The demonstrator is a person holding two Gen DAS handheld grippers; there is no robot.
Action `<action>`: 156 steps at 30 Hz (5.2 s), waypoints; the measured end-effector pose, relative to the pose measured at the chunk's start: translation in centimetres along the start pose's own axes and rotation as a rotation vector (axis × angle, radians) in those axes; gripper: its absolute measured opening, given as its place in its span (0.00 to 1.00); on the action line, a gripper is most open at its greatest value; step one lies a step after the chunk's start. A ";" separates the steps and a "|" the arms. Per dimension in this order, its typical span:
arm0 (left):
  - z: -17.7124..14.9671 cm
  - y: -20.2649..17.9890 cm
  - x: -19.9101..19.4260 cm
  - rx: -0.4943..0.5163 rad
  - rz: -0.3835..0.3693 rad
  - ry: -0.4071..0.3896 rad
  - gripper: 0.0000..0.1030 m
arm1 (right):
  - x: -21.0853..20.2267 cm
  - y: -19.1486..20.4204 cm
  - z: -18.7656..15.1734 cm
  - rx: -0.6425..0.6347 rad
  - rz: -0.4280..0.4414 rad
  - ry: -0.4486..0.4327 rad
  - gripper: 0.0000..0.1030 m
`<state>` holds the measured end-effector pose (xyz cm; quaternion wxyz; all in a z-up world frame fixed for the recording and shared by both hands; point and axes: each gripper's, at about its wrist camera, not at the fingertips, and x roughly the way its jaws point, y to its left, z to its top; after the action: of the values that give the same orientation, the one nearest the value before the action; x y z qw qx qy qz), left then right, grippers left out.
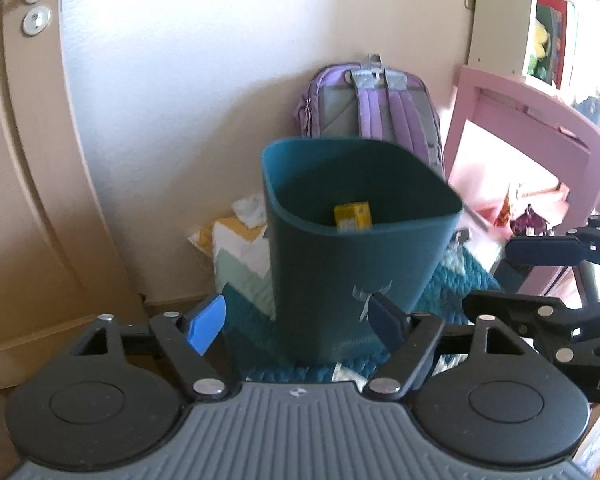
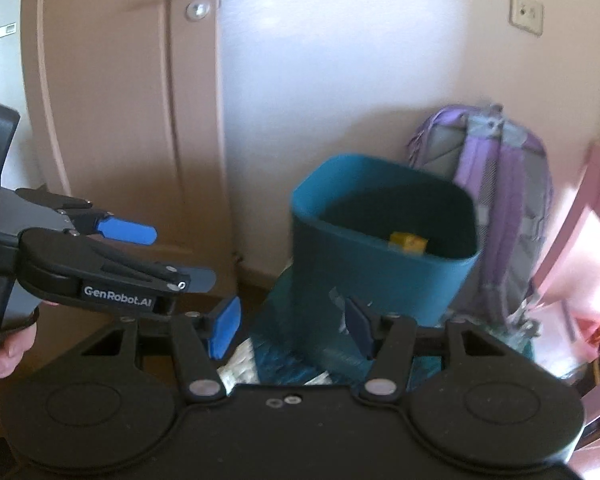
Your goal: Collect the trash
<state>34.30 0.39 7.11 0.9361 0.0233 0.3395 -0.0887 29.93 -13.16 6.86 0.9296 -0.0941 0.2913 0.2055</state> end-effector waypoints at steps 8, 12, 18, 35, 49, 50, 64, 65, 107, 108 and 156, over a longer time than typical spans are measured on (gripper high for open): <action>-7.1 3.7 1.2 0.014 0.014 0.104 0.79 | 4.8 3.0 -5.7 0.015 0.063 0.073 0.56; -11.6 5.9 3.3 -0.002 0.029 0.174 0.79 | 8.8 4.1 -10.1 0.021 0.084 0.148 0.56; -18.1 8.8 8.0 -0.012 0.032 0.279 0.81 | 15.9 5.5 -18.1 -0.003 0.104 0.303 0.56; -37.3 15.8 26.8 -0.068 0.025 0.697 0.81 | 33.6 9.1 -37.8 -0.104 0.204 0.779 0.56; -50.1 17.0 35.6 -0.089 0.037 0.867 0.86 | 39.0 11.4 -47.1 -0.256 0.275 0.938 0.53; -50.7 17.0 35.8 -0.087 0.041 0.873 0.86 | 39.1 11.6 -47.4 -0.265 0.277 0.939 0.53; -53.6 16.5 38.2 0.020 0.050 0.849 0.70 | 39.8 13.1 -49.7 -0.346 0.258 0.917 0.33; -53.6 16.5 38.2 0.018 0.050 0.844 0.70 | 39.9 13.1 -49.8 -0.347 0.245 0.923 0.25; -27.0 9.9 14.1 -0.097 -0.037 0.501 0.09 | 14.3 7.6 -21.9 -0.054 0.050 0.357 0.20; -26.6 9.5 13.3 -0.089 -0.040 0.489 0.09 | 13.7 7.1 -21.9 -0.034 0.045 0.355 0.20; -55.3 5.9 35.8 0.460 -0.249 0.841 0.49 | 29.1 5.3 -31.0 0.021 0.163 0.672 0.20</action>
<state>27.45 6.52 -58.43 0.6710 0.2225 0.6595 -0.2556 33.69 -8.03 -35.52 0.7632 -0.1231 0.5897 0.2337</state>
